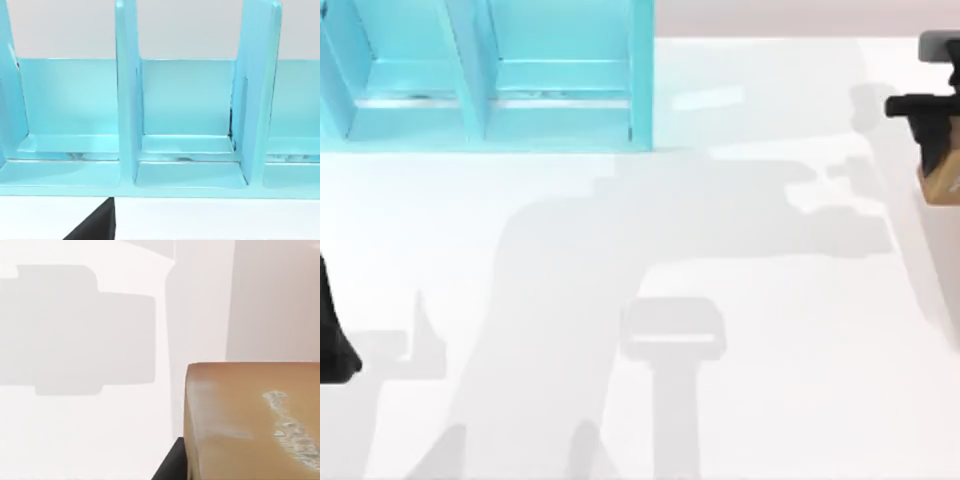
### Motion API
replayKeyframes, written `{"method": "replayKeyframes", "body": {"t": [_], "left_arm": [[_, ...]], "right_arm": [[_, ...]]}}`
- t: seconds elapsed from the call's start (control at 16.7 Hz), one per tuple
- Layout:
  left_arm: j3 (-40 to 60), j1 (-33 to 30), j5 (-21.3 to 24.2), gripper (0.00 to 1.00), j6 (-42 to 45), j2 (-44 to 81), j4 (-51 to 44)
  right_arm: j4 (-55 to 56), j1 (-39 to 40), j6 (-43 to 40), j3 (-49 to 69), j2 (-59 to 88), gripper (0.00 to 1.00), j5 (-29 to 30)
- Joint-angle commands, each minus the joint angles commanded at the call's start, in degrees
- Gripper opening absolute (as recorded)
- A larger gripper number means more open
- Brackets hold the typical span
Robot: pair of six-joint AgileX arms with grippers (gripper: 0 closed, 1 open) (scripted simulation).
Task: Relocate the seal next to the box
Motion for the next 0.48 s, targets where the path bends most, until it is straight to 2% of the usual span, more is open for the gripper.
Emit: {"method": "replayKeyframes", "body": {"t": [0.48], "left_arm": [[0.0, 0.0, 0.0, 1.0, 0.0, 0.0, 0.0]], "right_arm": [[0.0, 0.0, 0.0, 0.0, 0.0, 0.98, 0.0]]}}
